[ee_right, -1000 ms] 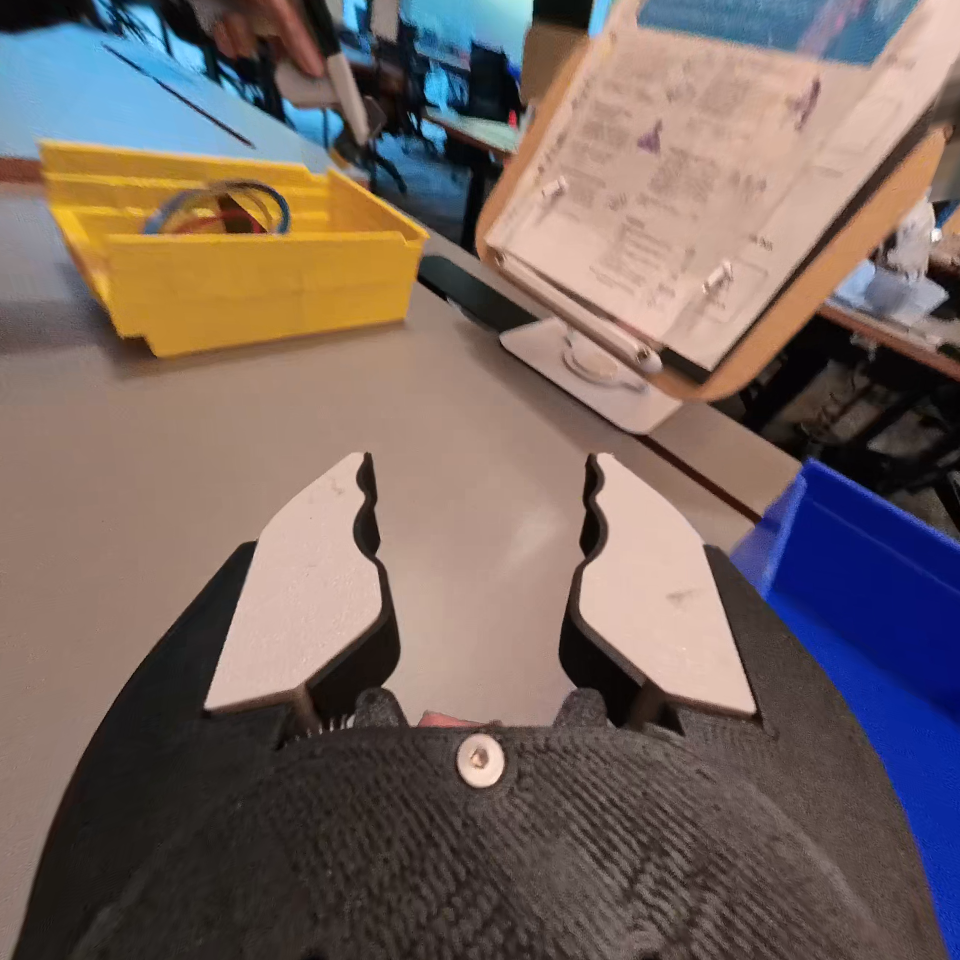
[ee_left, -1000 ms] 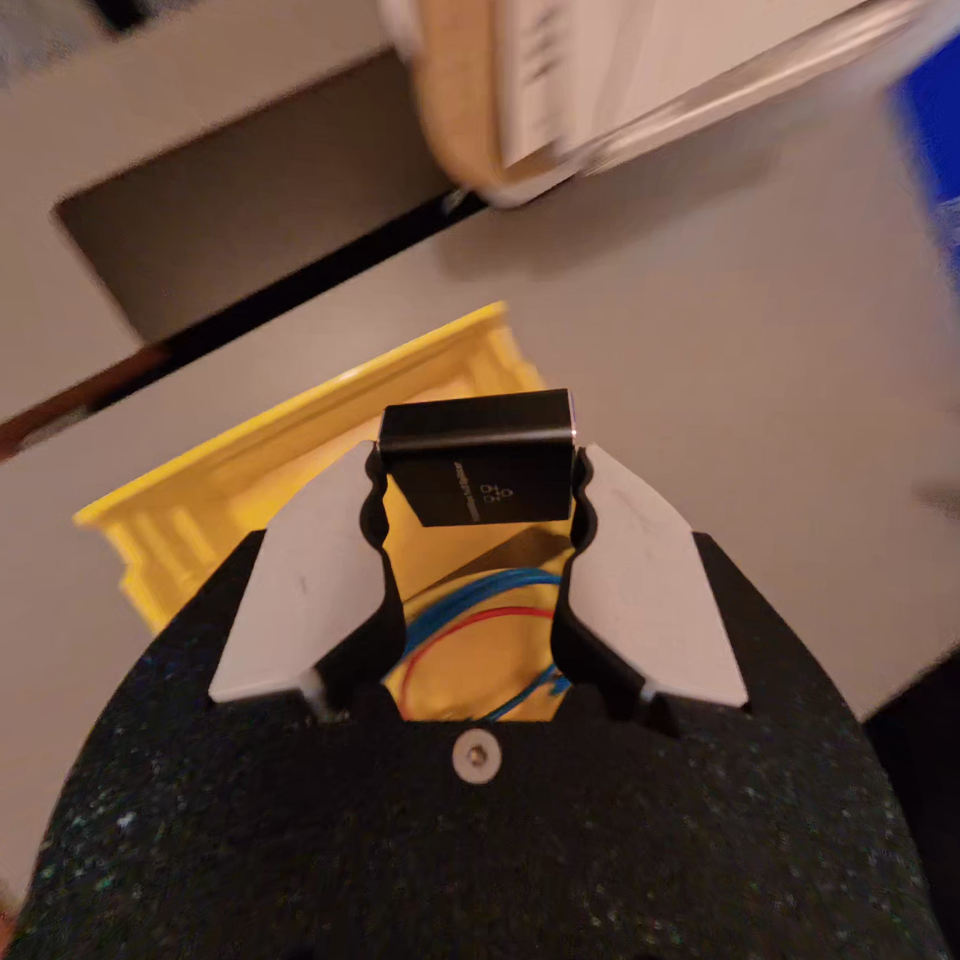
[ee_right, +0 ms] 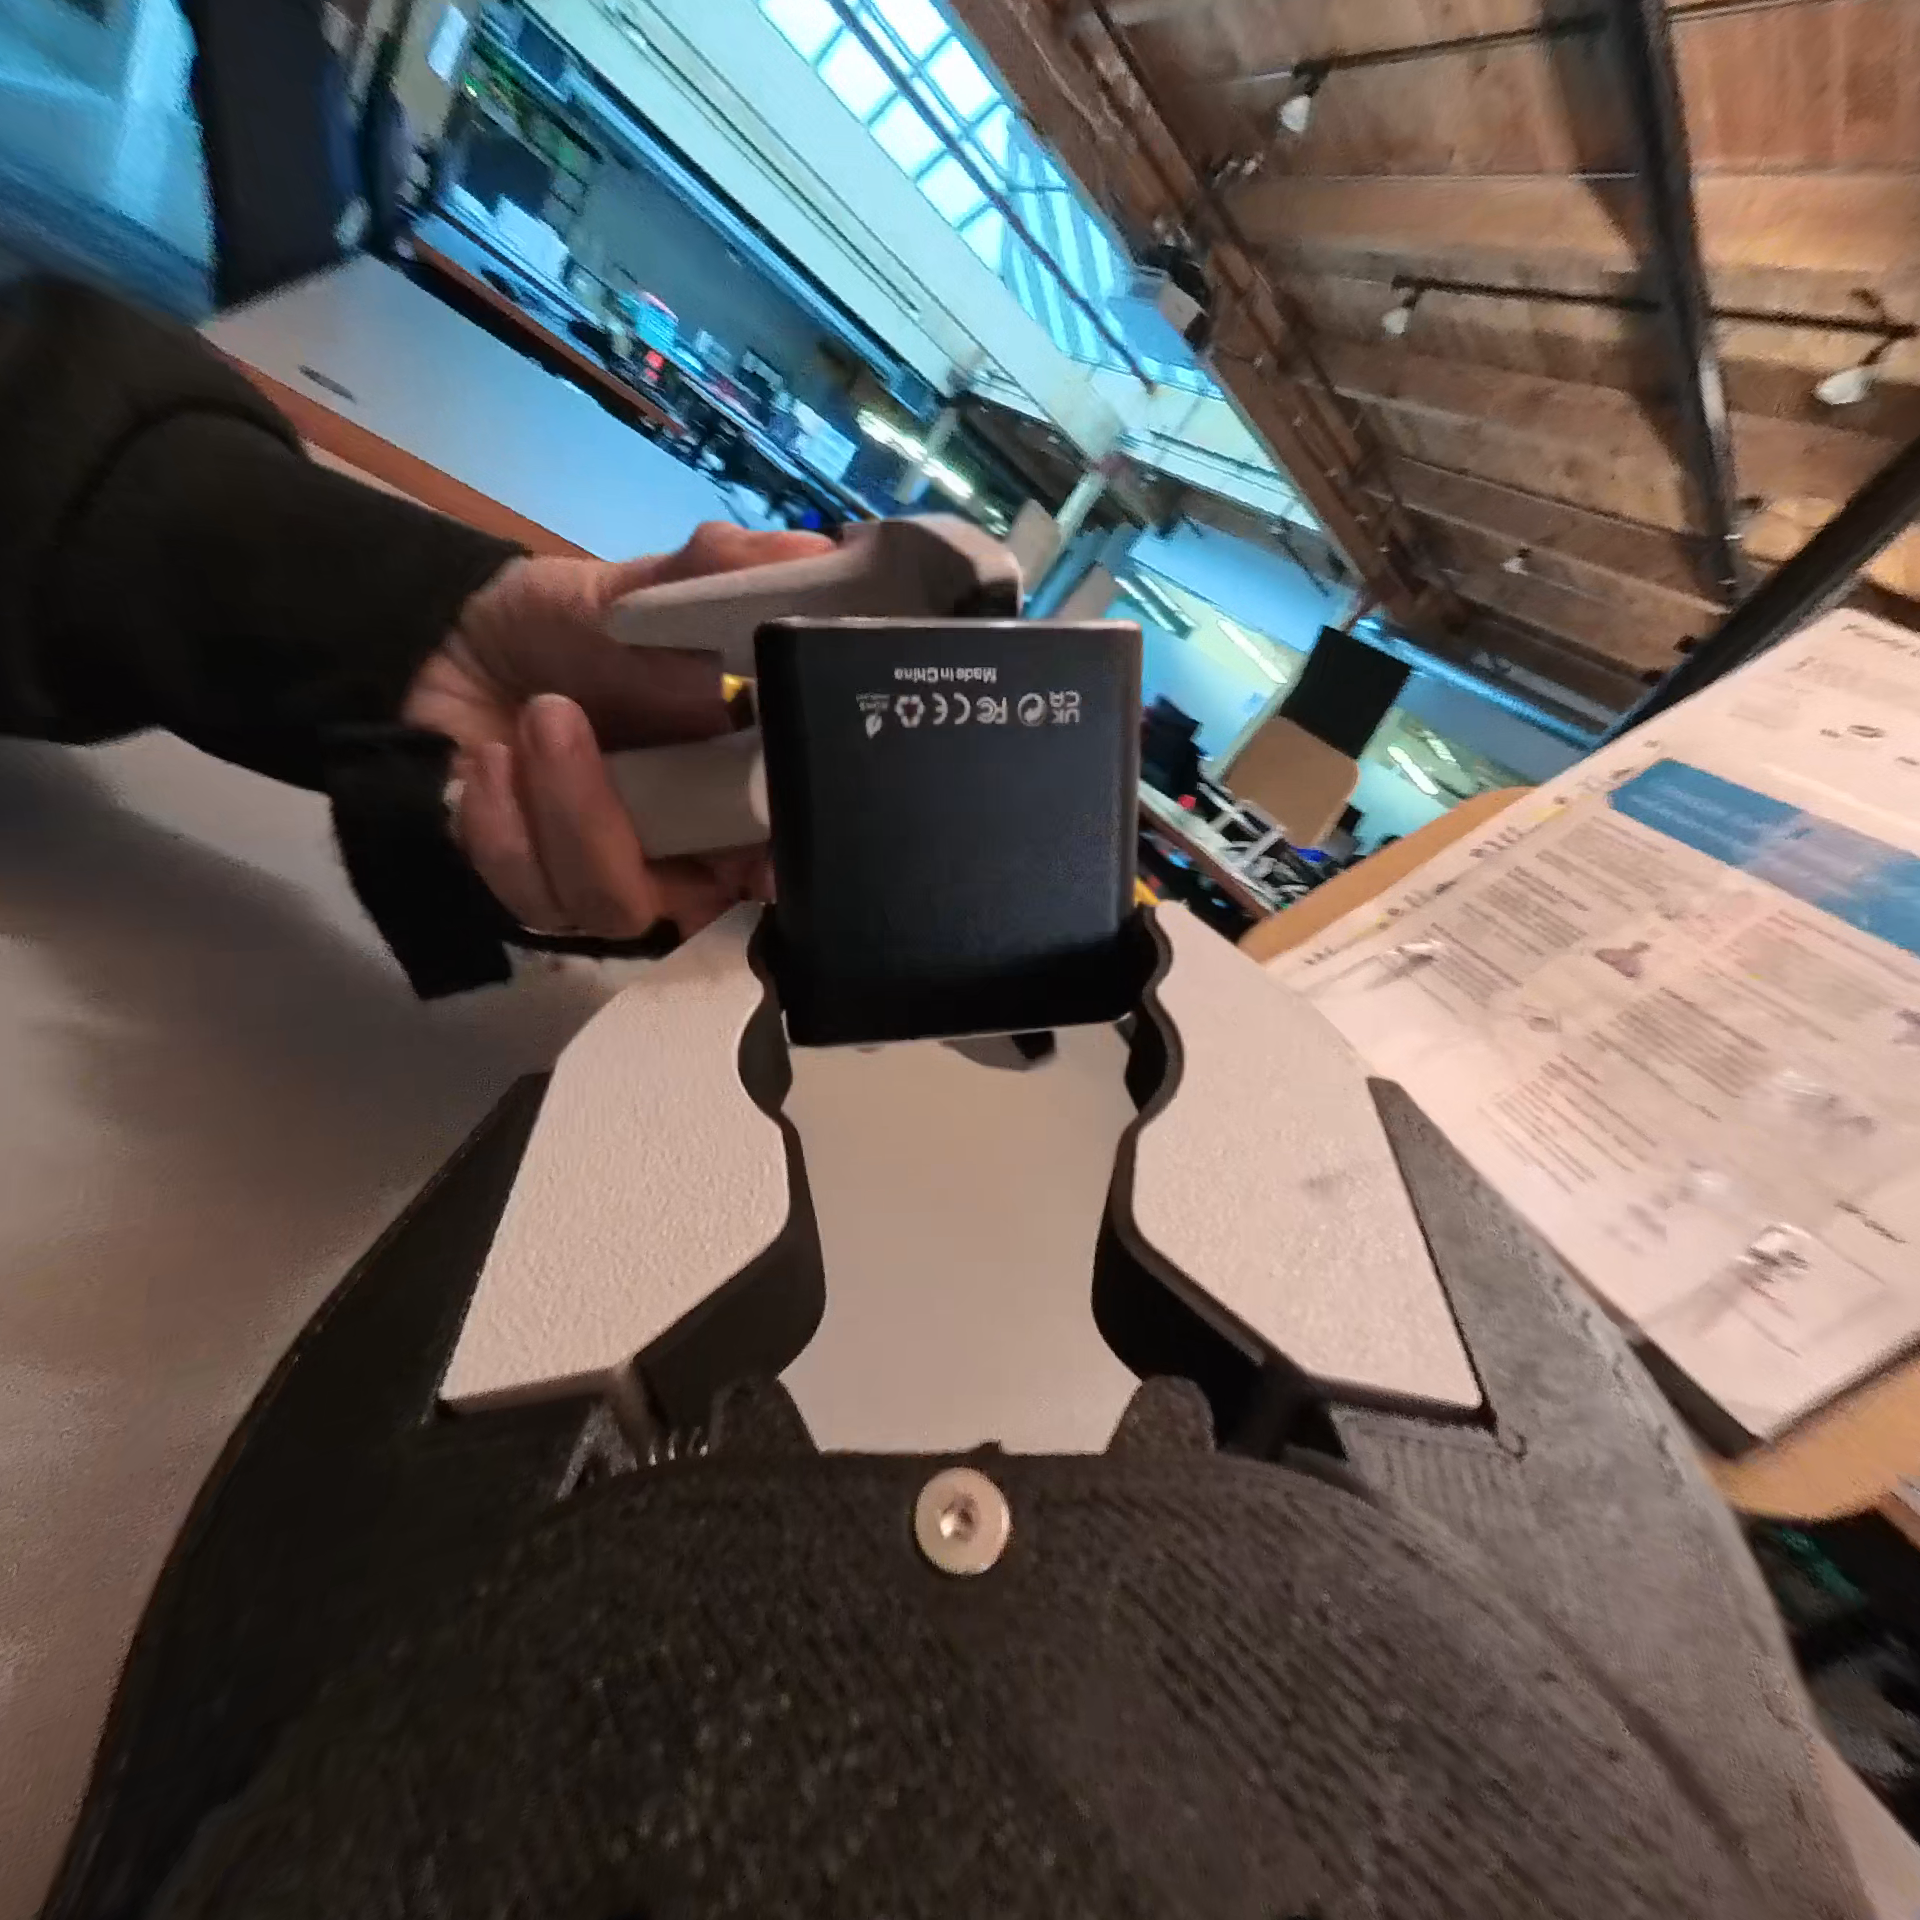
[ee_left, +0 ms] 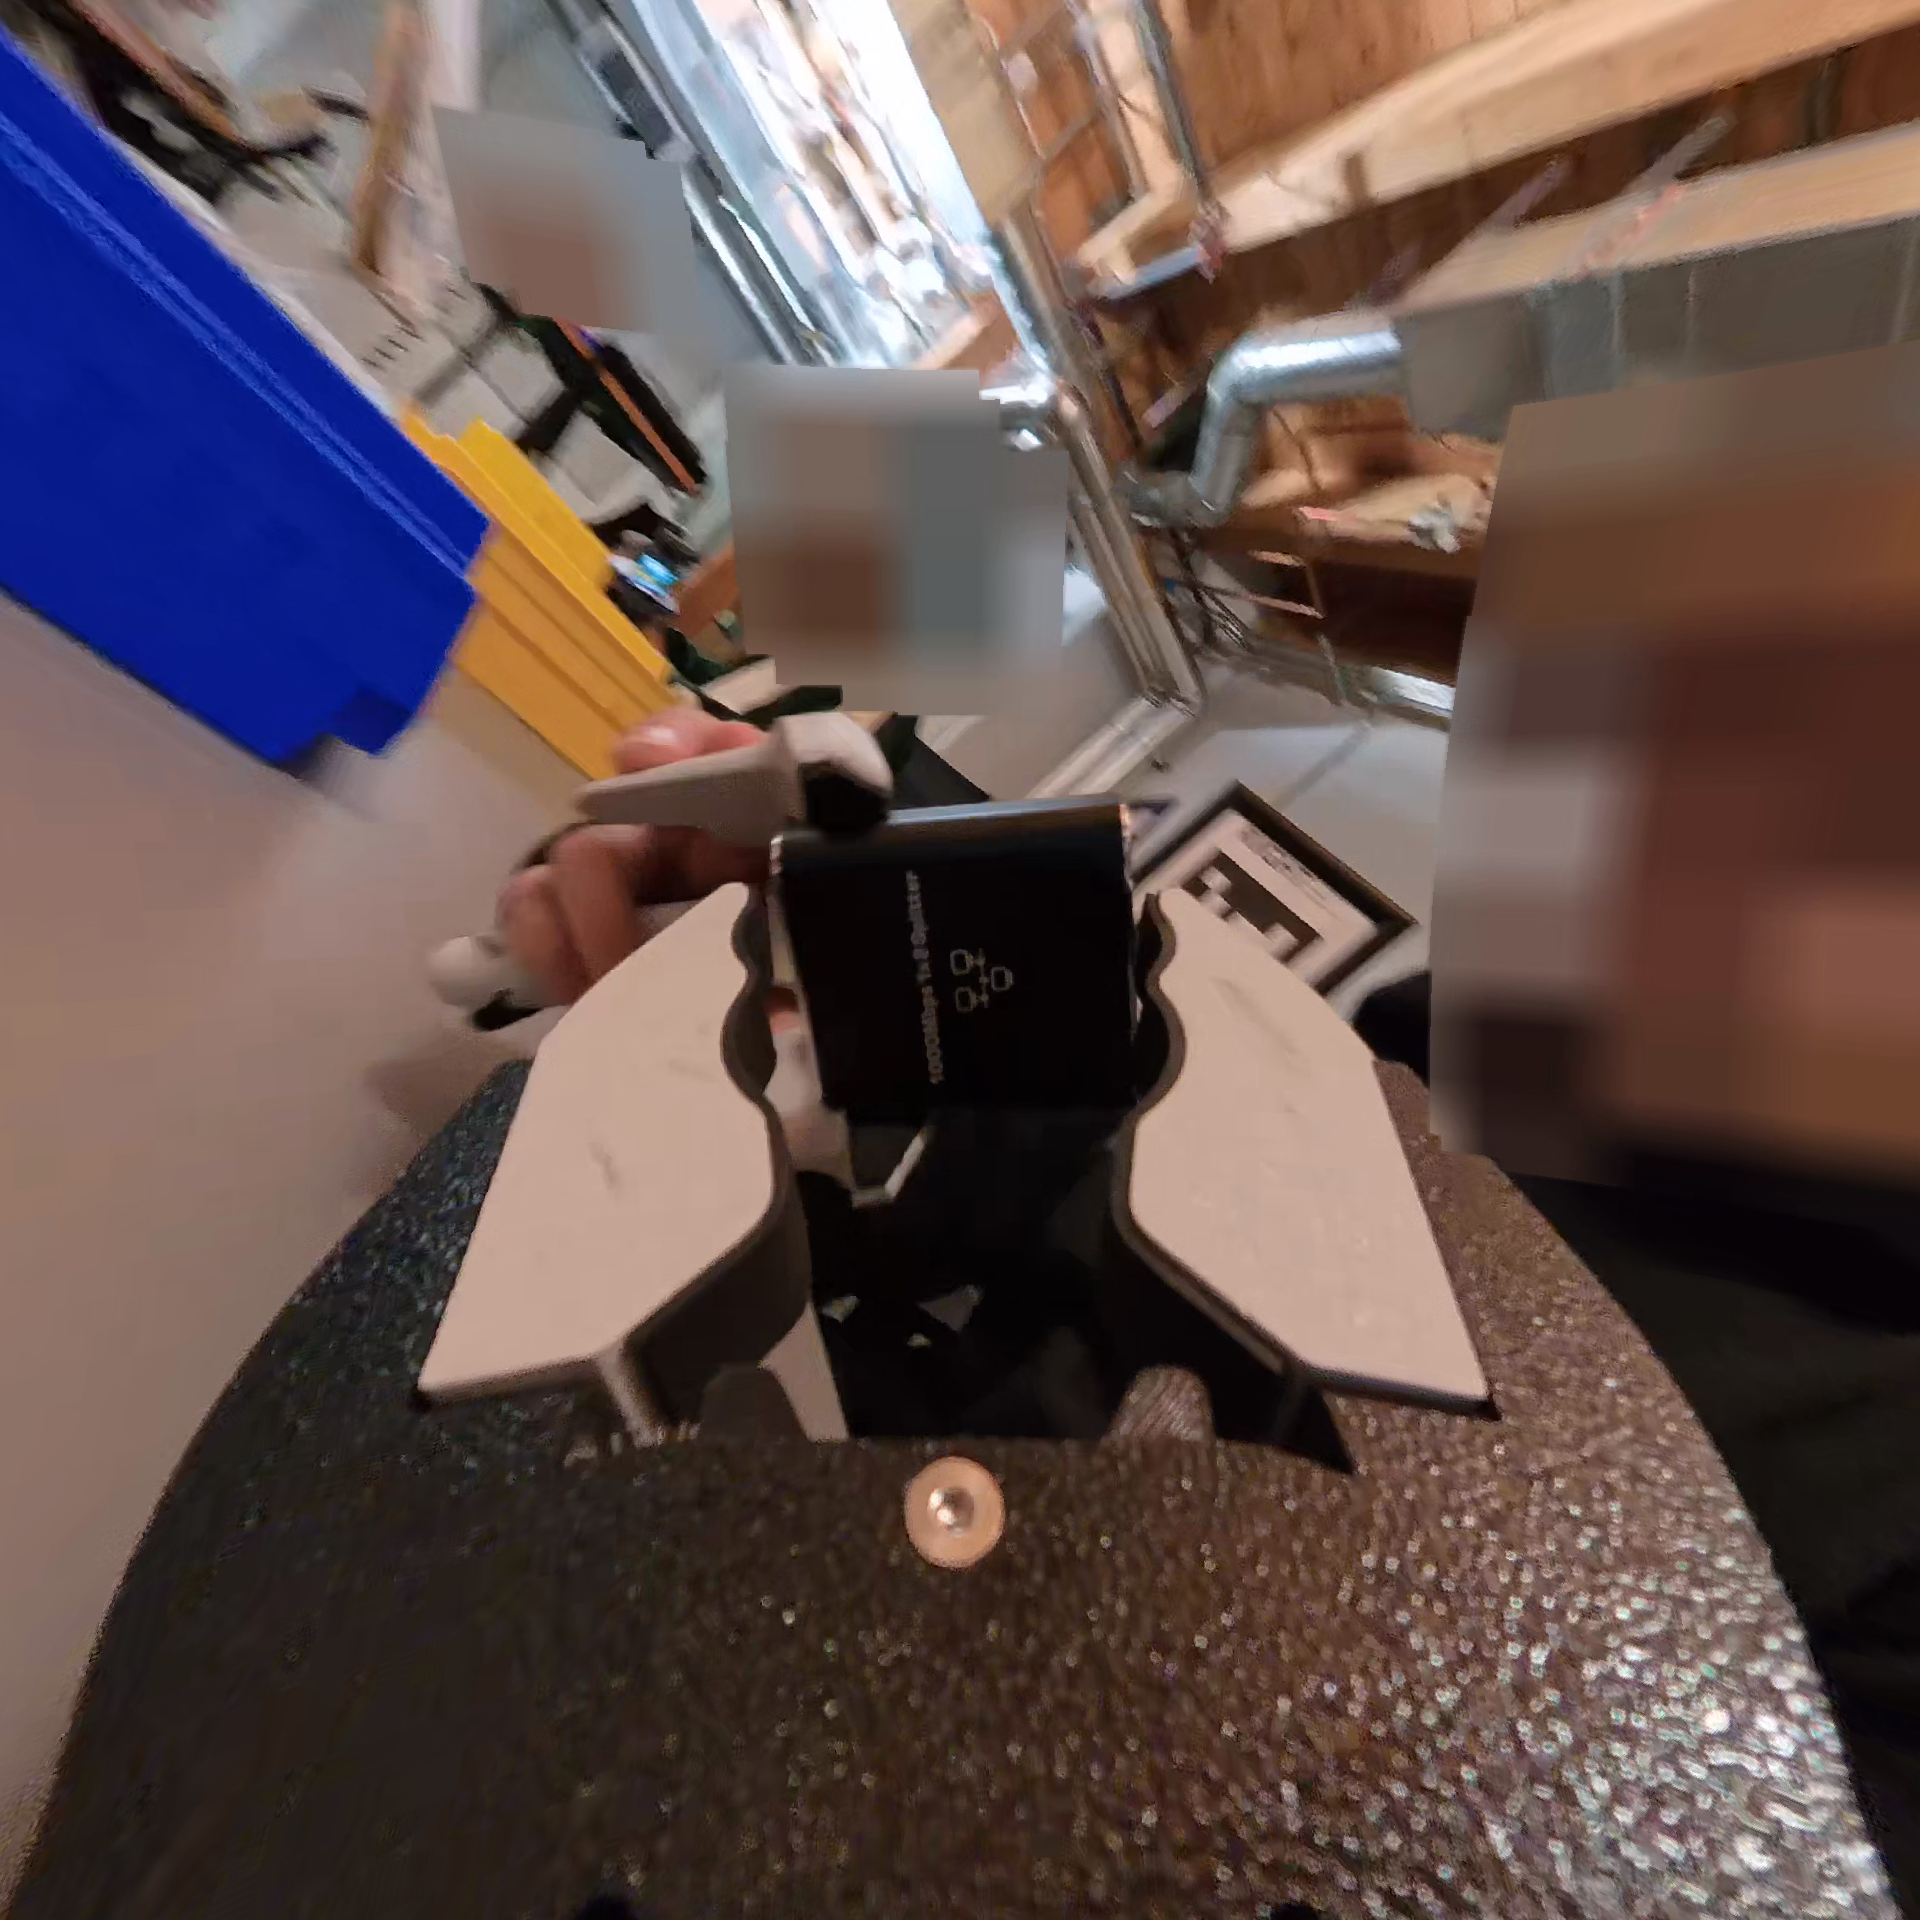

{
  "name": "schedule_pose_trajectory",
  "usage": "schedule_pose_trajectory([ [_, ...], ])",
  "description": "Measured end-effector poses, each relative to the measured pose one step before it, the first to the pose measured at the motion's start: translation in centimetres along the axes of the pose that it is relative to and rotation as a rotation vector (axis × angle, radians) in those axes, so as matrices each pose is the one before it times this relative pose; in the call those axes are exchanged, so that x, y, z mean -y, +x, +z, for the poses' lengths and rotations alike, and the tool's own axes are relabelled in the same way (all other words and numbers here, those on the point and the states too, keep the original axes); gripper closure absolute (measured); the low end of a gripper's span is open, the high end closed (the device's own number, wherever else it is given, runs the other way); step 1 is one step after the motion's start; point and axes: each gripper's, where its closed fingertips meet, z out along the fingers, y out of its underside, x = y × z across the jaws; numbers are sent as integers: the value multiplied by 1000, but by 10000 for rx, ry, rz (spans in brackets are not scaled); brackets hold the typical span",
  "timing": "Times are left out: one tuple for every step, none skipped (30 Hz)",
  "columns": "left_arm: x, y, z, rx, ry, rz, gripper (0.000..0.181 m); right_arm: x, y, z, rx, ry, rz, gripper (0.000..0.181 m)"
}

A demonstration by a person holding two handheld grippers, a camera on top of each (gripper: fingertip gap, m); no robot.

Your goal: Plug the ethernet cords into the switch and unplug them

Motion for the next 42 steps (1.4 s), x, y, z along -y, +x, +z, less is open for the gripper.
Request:
schedule_pose_trajectory([
  [867, -808, -695, 788, 410, 226, 117, -319, 567, -187, -295, -214, -135, 118],
  [976, -792, -765, 977, 466, 577, 118, -672, 472, -93, -176, -369, -1, 118],
  [1010, -627, -743, 1050, 469, 877, 120, -940, 452, -33, -182, -486, -58, 117],
  [774, -423, -592, 1027, 290, 952, 121, -987, 560, -43, -318, -522, -217, 117],
  [362, -143, -376, 892, -23, 881, 119, -783, 294, -22, -144, -466, -298, 117],
  [-56, 110, -143, 683, -322, 811, 117, -365, 229, -40, -145, -239, -285, 117],
  [-424, 34, 33, 654, -558, 640, 114, -2, 278, -58, -203, -51, -126, 118],
  [-645, -199, 165, 704, -685, 408, 112, 86, 6, 26, 32, -33, 67, 118],
  [-591, -64, 273, 514, -589, 252, 106, 133, -120, 50, 84, 24, 65, 118],
  [-315, 396, 309, 100, -299, 159, 107, 80, -12, 51, -80, 43, -96, 118],
  [-150, 677, 305, -178, -107, 16, 113, -36, -223, 52, 60, -25, -202, 118],
  [-160, 547, 323, -216, -105, -145, 117, 75, -450, 14, 210, 59, -220, 118],
  [-165, 481, 316, -272, -112, -165, 120, 36, -191, 10, 14, 19, -147, 118],
  [-180, 443, 281, -301, -86, -81, 129, -98, -2, 25, -57, -100, -20, 118],
  [-120, -5, 213, -49, -6, -41, 145, 2, -162, 23, 130, -3, 66, 118],
  [-50, -309, 101, 132, 65, -51, 154, -30, -46, -23, 55, 56, 158, 118],
  [-72, -80, 37, -90, 43, -136, 154, -82, -31, -59, 28, 55, 59, 118],
  [-89, -16, -14, -238, 39, -335, 155, 54, -94, -96, 37, 139, -18, 118],
  [-55, 23, -78, -392, 74, -542, 156, 177, -144, -119, 89, 240, 78, 118],
  [48, 110, -138, -593, 169, -708, 156, 428, -144, -166, 141, 432, 310, 118],
  [153, 300, -172, -776, 259, -838, 157, 851, -45, -276, 159, 672, 542, 118],
  [65, 417, -97, -789, 208, -897, 157, 1055, -130, -303, 275, 679, 695, 116],
  [-91, 346, 68, -605, 105, -734, 157, 823, -221, -157, 353, 498, 723, 110],
  [-340, 235, 264, -379, -41, -432, 157, 305, -34, -35, 165, 173, 551, 106],
  [-459, 165, 421, -195, -127, -205, 157, -22, -221, 16, 237, -5, 244, 104],
  [-402, 226, 508, -157, -99, -138, 157, -149, -316, 39, 214, -73, 10, 105],
  [-288, 307, 517, -194, -58, -178, 157, -28, -135, 56, 3, 3, -104, 106],
  [-128, 264, 423, -184, 13, -203, 157, 154, -21, 14, -95, 102, -126, 106],
  [88, 182, 249, -140, 130, -172, 157, 438, 309, -133, -241, 277, -15, 105],
  [52, 115, 179, -90, 93, -143, 157, 372, 118, -161, 28, 247, 172, 105],
  [57, 19, 131, -18, 98, -100, 157, 172, 95, -115, 59, 107, 249, 105],
  [78, -15, 91, 24, 98, -73, 157, 12, 104, -85, -19, 6, 39, 105],
  [80, -29, 46, 79, 90, -28, 157, -73, 81, -35, -71, -53, -78, 105],
  [79, -42, 5, 142, 83, 33, 157, -84, 56, 8, -55, -36, -23, 105],
  [74, -8, 10, 162, 81, 58, 157, -69, 43, 29, -38, 13, 55, 105],
  [54, 44, 2, 142, 67, 53, 157, -32, 32, 13, -11, -16, 65, 105],
  [14, 67, 29, 140, 40, 67, 157, 17, -9, -13, 46, -51, 73, 106],
  [6, 43, 22, 173, 28, 99, 157, 23, -20, -23, 56, 0, 87, 106],
  [25, 18, 17, 203, 44, 119, 157, -38, 9, -9, 25, 15, 72, 106],
  [44, 20, -10, 182, 62, 99, 157, -87, 23, -5, -19, -11, 23, 106],
  [28, 54, -15, 122, 44, 61, 157, 39, -70, -8, 71, 52, 95, 106],
  [31, 90, -15, 57, 67, -9, 157, 163, -21, 2, 55, 105, 199, 106],
])
